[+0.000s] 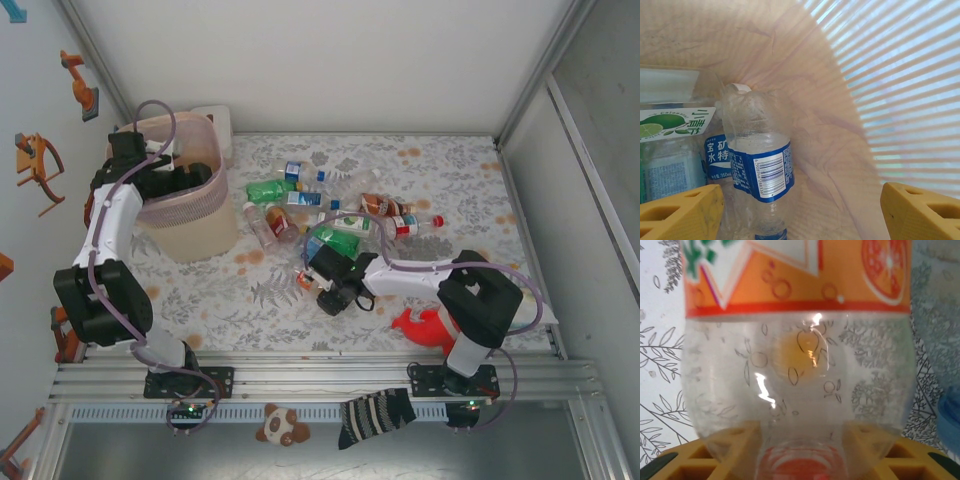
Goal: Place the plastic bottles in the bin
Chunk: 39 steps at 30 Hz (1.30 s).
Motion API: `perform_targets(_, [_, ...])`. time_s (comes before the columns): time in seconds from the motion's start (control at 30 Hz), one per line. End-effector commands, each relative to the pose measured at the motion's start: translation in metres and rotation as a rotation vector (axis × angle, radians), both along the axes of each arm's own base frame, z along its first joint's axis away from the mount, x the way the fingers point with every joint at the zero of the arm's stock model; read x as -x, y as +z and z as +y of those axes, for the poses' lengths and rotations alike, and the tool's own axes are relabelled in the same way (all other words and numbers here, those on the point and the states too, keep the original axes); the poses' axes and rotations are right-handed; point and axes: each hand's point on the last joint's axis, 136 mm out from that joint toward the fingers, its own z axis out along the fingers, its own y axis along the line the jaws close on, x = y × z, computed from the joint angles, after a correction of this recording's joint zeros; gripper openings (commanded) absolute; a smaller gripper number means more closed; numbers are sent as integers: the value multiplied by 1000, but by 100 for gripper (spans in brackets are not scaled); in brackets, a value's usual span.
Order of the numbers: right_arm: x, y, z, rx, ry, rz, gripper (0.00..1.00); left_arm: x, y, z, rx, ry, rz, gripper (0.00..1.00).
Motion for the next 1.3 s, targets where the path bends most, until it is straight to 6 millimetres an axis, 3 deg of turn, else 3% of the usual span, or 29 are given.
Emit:
perform_targets(0.0, [4, -5, -8, 20, -6, 11, 42, 5, 13, -1, 16, -1, -35, 82])
perform_targets(0.4, [4, 13, -3, -35, -6, -2, 23, 8, 29, 5, -6, 24, -107, 82])
perform_targets(0.7, [12, 46, 18, -142, 63, -34, 18, 14, 62, 9, -11, 39, -263, 82])
perform_targets(0.93, [9, 90, 29, -222, 84, -112, 18, 22, 84, 10, -20, 45, -369, 82])
perform_targets(1.27, [4, 164, 33, -387, 86, -256, 16, 23, 100, 21, -23, 70, -423, 86])
